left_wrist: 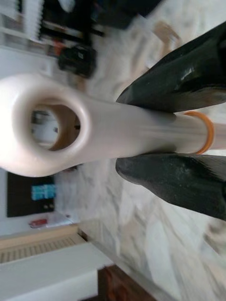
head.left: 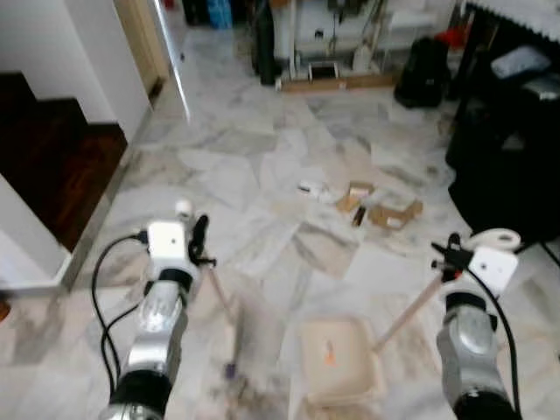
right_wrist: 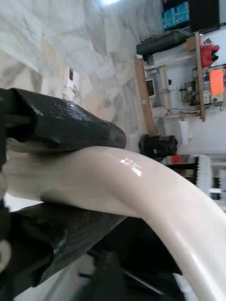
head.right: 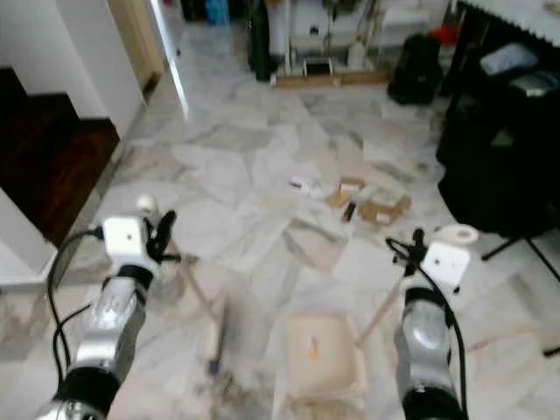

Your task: Sweep floor

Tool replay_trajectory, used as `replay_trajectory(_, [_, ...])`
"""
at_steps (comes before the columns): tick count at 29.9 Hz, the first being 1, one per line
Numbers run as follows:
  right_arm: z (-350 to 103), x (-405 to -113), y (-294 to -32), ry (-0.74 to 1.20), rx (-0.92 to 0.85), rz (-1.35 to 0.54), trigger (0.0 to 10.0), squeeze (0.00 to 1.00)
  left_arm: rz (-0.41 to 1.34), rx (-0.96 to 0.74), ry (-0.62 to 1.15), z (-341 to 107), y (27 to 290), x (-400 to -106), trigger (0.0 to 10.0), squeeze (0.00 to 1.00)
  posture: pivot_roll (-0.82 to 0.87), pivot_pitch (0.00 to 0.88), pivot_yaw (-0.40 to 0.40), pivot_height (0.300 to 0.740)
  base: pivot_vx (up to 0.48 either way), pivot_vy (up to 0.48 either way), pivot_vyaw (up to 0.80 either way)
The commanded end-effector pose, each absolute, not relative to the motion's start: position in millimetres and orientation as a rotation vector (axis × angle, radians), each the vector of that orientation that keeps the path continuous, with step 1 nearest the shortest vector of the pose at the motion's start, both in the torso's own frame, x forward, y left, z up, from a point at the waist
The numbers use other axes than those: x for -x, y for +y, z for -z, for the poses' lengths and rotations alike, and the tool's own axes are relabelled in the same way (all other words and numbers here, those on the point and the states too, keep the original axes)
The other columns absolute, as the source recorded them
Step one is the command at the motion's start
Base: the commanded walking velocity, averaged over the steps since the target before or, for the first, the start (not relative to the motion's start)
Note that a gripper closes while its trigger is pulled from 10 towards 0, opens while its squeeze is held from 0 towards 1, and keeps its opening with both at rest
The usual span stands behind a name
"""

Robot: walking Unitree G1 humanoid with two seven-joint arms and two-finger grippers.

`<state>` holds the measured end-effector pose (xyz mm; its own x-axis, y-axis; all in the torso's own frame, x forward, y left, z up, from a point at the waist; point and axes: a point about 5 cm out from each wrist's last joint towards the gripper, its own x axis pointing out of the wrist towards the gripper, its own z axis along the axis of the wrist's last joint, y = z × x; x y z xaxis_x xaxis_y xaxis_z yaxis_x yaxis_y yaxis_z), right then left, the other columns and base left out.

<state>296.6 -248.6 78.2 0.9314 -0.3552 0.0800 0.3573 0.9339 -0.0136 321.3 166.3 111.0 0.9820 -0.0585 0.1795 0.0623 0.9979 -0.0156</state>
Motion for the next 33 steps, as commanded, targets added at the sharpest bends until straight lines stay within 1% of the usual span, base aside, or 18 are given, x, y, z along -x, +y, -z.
replay_trajectory(1, [-91.0,-304.2,-237.7,-0.141,0.016,0.325,10.0,0.00,0.037,-0.010,-0.202,-115.2,175.3,-320.3,10.0,0.00,-0.11,0.000,0.004,0.740,0.307,0.000,0.00])
replay_trajectory(4, [-93.7,-302.6,-238.4,-0.159,0.027,0.302,10.0,0.00,0.034,-0.004,-0.179,-106.2,173.4,-314.8,10.0,0.00,-0.12,0.000,0.000,0.740,0.305,0.000,0.00])
replay_trajectory(7, [-89.3,-296.8,-238.7,-0.152,0.078,0.263,10.0,0.00,0.045,-0.005,-0.166,-98.7,168.6,-307.2,10.0,0.00,-0.13,0.000,0.000,0.740,0.303,0.000,0.00])
replay_trajectory(10, [-83.2,-286.3,-246.8,-0.137,0.091,0.292,10.0,0.00,0.044,-0.019,-0.168,-96.0,168.9,-299.3,10.0,0.00,-0.13,0.000,-0.003,0.740,0.300,0.000,0.00])
replay_trajectory(12, [-85.8,-273.6,-254.0,-0.155,0.117,0.297,10.0,0.00,0.057,-0.032,-0.188,-99.8,167.8,-292.6,10.0,0.00,-0.14,0.000,0.000,0.740,0.302,0.000,0.00])
replay_trajectory(17, [-89.2,-266.6,-259.7,-0.172,0.126,0.313,10.0,0.00,0.060,-0.029,-0.209,-105.6,167.4,-292.7,10.0,0.00,-0.15,0.000,0.014,0.740,0.300,0.000,0.00])
replay_trajectory(19, [-97.5,-261.8,-261.8,-0.204,0.165,0.301,10.0,0.00,0.084,-0.027,-0.211,-107.4,163.0,-291.7,10.0,0.00,-0.17,0.000,0.032,0.740,0.300,0.000,0.00])
replay_trajectory(22, [-101.3,-257.4,-261.8,-0.216,0.188,0.290,10.0,0.00,0.096,-0.027,-0.200,-105.2,160.4,-289.2,10.0,0.00,-0.17,0.000,0.046,0.740,0.301,0.000,0.00])
replay_trajectory(24, [-101.1,-255.8,-260.2,-0.215,0.172,0.299,10.0,0.00,0.099,-0.029,-0.190,-104.2,161.1,-288.0,10.0,0.00,-0.16,0.000,0.060,0.740,0.300,0.000,0.00])
replay_trajectory(27, [-101.0,-255.9,-256.8,-0.213,0.162,0.301,10.0,0.00,0.096,-0.034,-0.187,-104.4,164.1,-287.6,10.0,0.00,-0.15,0.000,0.060,0.740,0.298,0.000,0.00])
replay_trajectory(29, [-103.7,-258.1,-250.5,-0.218,0.172,0.280,10.0,0.00,0.078,-0.041,-0.187,-106.1,170.7,-288.7,10.0,0.00,-0.16,0.000,0.057,0.740,0.302,0.000,0.00])
replay_trajectory(30, [-106.7,-260.1,-243.9,-0.220,0.176,0.253,10.0,0.00,0.061,-0.040,-0.184,-106.9,176.5,-290.2,10.0,0.00,-0.16,0.000,0.034,0.740,0.304,0.000,0.00])
replay_trajectory(33, [-105.8,-261.6,-241.5,-0.207,0.179,0.230,10.0,0.00,0.037,-0.041,-0.172,-102.5,178.3,-290.1,10.0,0.00,-0.16,0.000,0.028,0.740,0.300,0.000,0.00])
